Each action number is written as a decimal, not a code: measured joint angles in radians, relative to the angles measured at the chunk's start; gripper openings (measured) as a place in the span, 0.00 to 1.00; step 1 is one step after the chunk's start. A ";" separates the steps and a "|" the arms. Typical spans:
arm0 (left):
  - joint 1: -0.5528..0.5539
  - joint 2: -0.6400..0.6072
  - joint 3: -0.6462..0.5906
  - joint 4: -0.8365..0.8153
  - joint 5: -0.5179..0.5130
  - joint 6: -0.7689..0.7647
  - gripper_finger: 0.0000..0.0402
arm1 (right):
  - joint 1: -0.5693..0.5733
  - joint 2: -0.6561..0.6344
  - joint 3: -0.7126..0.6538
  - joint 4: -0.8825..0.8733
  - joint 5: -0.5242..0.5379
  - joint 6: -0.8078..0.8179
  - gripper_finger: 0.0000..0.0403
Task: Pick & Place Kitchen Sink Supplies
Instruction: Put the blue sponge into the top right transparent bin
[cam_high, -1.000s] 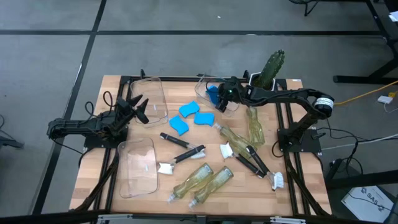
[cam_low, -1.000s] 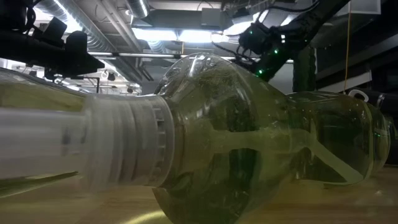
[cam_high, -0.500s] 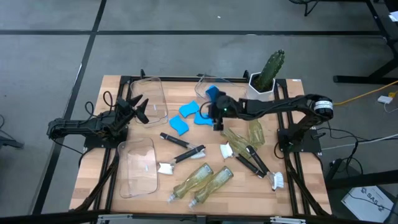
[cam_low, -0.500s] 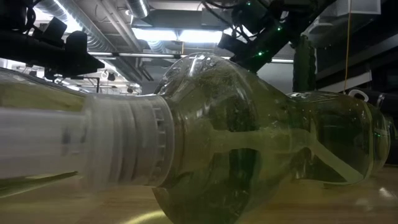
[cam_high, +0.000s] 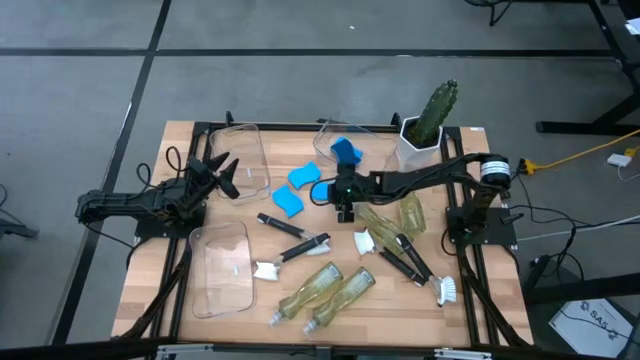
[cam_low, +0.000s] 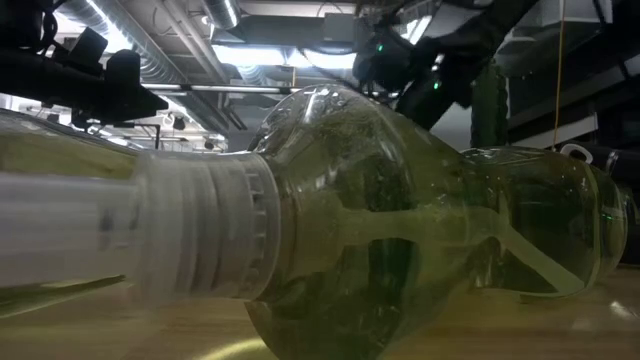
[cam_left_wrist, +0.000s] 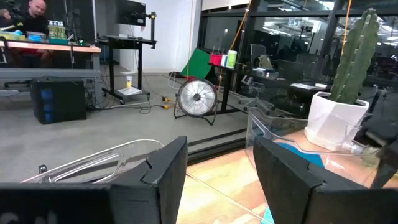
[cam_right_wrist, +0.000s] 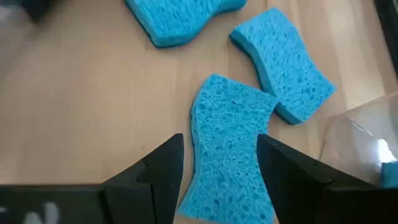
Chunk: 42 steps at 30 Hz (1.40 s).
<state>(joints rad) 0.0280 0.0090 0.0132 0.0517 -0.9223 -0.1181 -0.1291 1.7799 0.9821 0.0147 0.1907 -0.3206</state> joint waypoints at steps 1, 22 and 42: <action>0.000 0.000 0.000 0.000 0.000 0.000 0.45 | 0.000 0.015 0.000 0.013 0.000 0.000 0.50; 0.000 0.000 0.000 0.000 0.000 0.000 0.45 | -0.004 0.097 0.001 0.036 0.004 -0.007 0.14; 0.000 0.000 0.000 0.000 0.000 0.000 0.45 | -0.016 0.101 0.165 -0.182 -0.049 -0.063 0.01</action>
<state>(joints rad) 0.0281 0.0090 0.0135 0.0514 -0.9223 -0.1181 -0.1453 1.8812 1.1472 -0.1669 0.1415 -0.3841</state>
